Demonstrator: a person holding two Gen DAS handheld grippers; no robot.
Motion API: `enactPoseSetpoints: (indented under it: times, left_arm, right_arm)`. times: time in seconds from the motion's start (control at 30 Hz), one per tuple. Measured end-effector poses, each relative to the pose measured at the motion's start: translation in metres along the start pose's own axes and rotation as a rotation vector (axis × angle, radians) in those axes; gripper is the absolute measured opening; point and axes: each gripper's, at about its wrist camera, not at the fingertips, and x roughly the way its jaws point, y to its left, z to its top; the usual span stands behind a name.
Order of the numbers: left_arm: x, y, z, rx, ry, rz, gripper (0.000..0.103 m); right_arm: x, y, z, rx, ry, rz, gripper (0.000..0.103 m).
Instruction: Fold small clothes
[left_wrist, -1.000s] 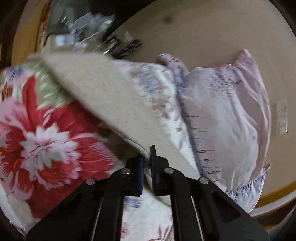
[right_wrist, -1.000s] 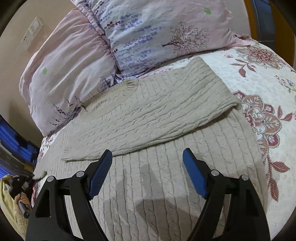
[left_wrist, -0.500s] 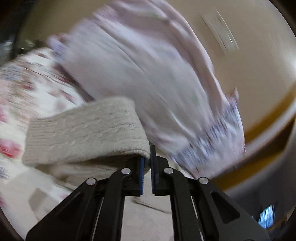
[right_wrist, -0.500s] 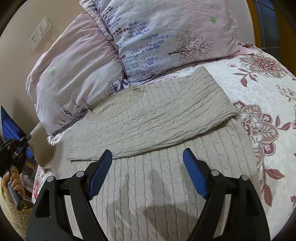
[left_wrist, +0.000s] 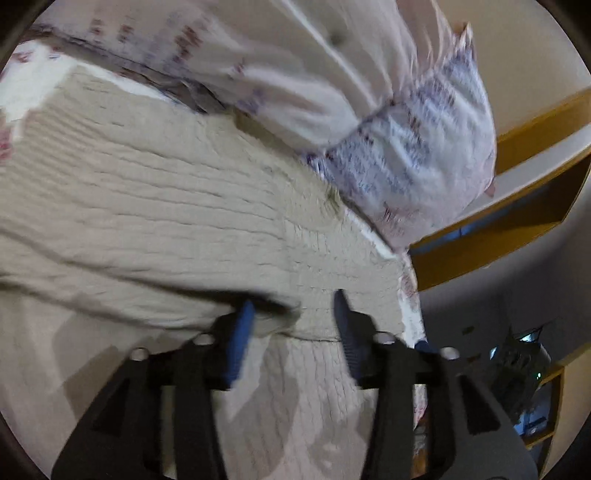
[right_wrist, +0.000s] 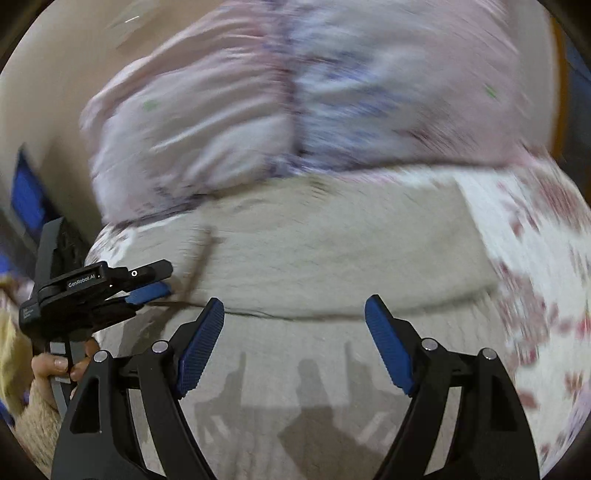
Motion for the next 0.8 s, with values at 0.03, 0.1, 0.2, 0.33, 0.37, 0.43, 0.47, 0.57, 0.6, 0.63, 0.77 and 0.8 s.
enactPoseSetpoints:
  times: [0.03, 0.1, 0.2, 0.33, 0.37, 0.43, 0.47, 0.57, 0.6, 0.63, 0.77, 0.8]
  left_arm:
    - [-0.01, 0.006, 0.0, -0.015, -0.023, 0.001, 0.051]
    - [-0.031, 0.023, 0.001, -0.056, -0.068, 0.008, 0.051]
    - [-0.057, 0.054, 0.004, -0.144, -0.131, 0.031, 0.051]
    - [-0.069, 0.086, 0.008, -0.253, -0.144, 0.025, 0.05]
    - [-0.068, 0.089, 0.01, -0.269, -0.143, 0.013, 0.05]
    - [-0.07, 0.094, 0.009, -0.277, -0.144, 0.003, 0.049]
    - [-0.069, 0.093, 0.01, -0.276, -0.144, 0.004, 0.049]
    - [-0.069, 0.094, 0.008, -0.271, -0.148, 0.01, 0.049]
    - [-0.069, 0.094, 0.008, -0.271, -0.15, 0.012, 0.049]
    - [-0.069, 0.093, 0.008, -0.271, -0.15, 0.012, 0.048]
    - [-0.068, 0.094, 0.007, -0.273, -0.152, 0.016, 0.046]
    - [-0.069, 0.094, 0.007, -0.274, -0.153, 0.017, 0.046]
  right_arm:
    - [0.001, 0.011, 0.004, -0.044, -0.003, 0.029, 0.08]
    - [0.008, 0.042, 0.013, -0.166, -0.003, 0.087, 0.077]
    - [0.028, 0.097, 0.016, -0.386, 0.004, 0.163, 0.065]
    - [0.062, 0.154, 0.009, -0.606, 0.024, 0.216, 0.052]
    - [0.074, 0.167, 0.007, -0.65, 0.037, 0.215, 0.051]
    - [0.094, 0.181, 0.003, -0.707, 0.066, 0.201, 0.049]
    - [0.106, 0.187, 0.0, -0.726, 0.086, 0.187, 0.049]
    - [0.135, 0.195, -0.003, -0.746, 0.138, 0.145, 0.049]
    - [0.141, 0.196, -0.005, -0.75, 0.145, 0.128, 0.049]
    - [0.15, 0.196, -0.007, -0.751, 0.153, 0.107, 0.046]
    - [0.149, 0.186, -0.001, -0.66, 0.129, 0.131, 0.013]
    - [0.147, 0.182, 0.002, -0.63, 0.118, 0.13, 0.01]
